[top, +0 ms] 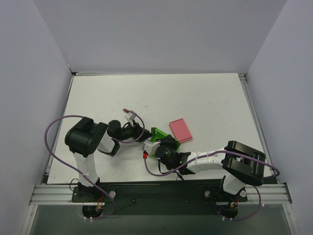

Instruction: Fold the paper box

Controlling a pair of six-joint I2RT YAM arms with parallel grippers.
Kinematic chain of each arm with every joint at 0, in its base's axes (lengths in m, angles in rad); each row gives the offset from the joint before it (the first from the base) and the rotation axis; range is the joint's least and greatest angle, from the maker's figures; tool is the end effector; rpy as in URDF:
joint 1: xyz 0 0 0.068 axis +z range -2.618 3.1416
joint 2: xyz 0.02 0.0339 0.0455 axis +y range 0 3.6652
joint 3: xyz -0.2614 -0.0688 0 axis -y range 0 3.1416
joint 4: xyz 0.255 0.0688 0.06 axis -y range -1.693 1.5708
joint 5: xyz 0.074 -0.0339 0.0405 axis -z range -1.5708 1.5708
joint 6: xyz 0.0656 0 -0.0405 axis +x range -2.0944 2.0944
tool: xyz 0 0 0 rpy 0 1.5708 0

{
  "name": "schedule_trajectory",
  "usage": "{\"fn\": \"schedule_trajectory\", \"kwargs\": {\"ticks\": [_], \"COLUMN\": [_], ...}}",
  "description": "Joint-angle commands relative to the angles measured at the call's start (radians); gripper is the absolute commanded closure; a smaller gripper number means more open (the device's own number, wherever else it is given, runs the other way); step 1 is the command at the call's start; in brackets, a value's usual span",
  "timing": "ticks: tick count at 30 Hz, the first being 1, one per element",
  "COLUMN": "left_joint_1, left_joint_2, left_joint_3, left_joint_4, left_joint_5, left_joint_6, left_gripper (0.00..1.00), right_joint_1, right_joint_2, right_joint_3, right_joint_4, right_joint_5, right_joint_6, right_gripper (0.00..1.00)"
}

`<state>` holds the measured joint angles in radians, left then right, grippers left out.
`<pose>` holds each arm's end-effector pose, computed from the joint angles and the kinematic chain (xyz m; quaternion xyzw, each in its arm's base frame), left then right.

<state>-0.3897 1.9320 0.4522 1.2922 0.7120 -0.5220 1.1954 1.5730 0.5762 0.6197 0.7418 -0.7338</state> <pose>0.2768 -0.1600 0.0865 0.1741 0.7350 -0.5042 0.4186 0.1597 0.2844 0.1483 -0.5175 0.6066 -0.1720 0.5785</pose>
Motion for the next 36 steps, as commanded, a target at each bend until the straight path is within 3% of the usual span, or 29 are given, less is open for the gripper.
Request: {"fn": "schedule_trajectory", "kwargs": {"ticks": [1,10,21,27,32,36], "left_joint_1": [0.005,-0.009,-0.031,-0.052,-0.103,-0.121], "left_joint_2": [0.001,0.021,-0.001,-0.018,-0.077,-0.097], "left_joint_3": [0.045,0.094,0.086,0.066,0.068,0.037], "left_joint_4": [0.283,0.294,0.285,0.268,0.161,0.176], "left_joint_5": [0.043,0.113,0.101,-0.023,-0.143,-0.232], "left_joint_6": [-0.016,-0.045,-0.038,0.014,0.109,0.135], "left_gripper": [0.48,0.47,0.43,0.41,0.41,0.5], "right_joint_1": [-0.002,-0.002,-0.002,-0.002,-0.002,-0.002], "right_joint_2": [0.01,0.012,0.015,0.007,0.009,0.005], "right_joint_3": [0.02,0.024,0.025,0.027,0.028,0.027], "right_joint_4": [-0.051,-0.052,-0.057,-0.061,-0.061,-0.064], "right_joint_5": [-0.015,-0.013,-0.01,-0.016,-0.015,-0.016], "right_joint_6": [0.017,0.017,0.016,0.025,0.027,0.03], "right_gripper": [1.0,1.0,1.0,1.0,1.0,1.0]}}
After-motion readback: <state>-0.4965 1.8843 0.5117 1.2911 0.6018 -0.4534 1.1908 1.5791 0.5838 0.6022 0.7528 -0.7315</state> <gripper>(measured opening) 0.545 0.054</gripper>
